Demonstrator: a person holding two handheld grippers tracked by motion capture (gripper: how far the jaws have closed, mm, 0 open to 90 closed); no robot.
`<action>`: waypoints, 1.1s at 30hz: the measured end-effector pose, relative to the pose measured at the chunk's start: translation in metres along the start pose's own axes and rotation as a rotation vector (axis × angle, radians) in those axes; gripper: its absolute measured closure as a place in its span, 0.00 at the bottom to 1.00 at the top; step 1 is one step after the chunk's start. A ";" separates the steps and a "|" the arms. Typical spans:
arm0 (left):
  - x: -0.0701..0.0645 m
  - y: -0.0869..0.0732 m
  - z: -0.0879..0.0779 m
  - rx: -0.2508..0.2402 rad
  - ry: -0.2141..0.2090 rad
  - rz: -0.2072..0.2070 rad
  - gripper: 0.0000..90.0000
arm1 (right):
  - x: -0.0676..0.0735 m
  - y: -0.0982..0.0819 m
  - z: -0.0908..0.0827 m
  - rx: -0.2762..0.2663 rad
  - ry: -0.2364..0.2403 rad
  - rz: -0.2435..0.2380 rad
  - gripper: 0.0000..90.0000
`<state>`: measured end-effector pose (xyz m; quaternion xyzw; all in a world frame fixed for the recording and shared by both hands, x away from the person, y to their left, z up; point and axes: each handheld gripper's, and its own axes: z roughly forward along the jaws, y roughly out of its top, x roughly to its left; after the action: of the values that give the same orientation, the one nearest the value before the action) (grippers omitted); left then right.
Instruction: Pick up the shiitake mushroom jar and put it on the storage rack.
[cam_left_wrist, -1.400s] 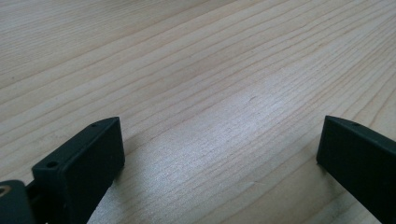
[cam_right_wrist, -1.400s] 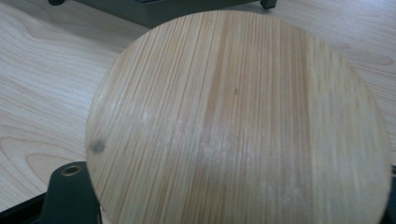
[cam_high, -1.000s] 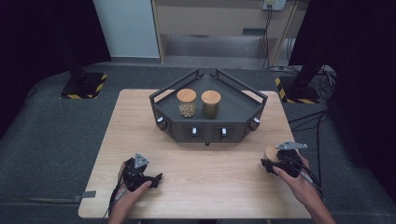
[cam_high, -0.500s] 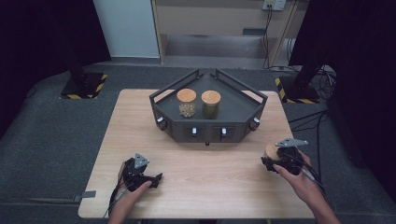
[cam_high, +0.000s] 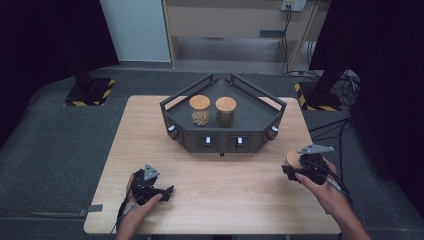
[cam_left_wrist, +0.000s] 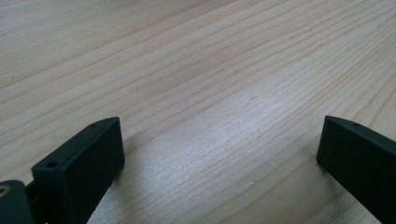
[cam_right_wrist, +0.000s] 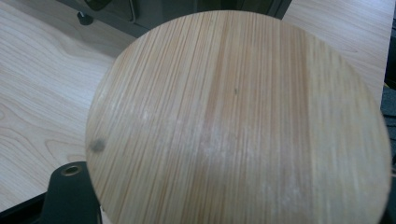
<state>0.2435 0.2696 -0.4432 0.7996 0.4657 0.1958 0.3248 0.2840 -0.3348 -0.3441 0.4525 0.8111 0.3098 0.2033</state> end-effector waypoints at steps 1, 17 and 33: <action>0.000 0.000 0.000 0.000 0.000 0.000 0.00 | 0.000 0.000 0.000 -0.002 0.002 0.003 0.29; 0.000 0.000 0.000 0.000 0.000 0.000 0.00 | 0.006 0.017 -0.003 0.005 0.005 -0.033 0.29; 0.000 0.000 0.000 0.001 -0.002 0.000 0.00 | 0.009 0.038 -0.005 0.008 -0.003 -0.059 0.29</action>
<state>0.2437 0.2698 -0.4432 0.7998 0.4654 0.1951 0.3249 0.3001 -0.3137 -0.3148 0.4297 0.8251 0.2996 0.2118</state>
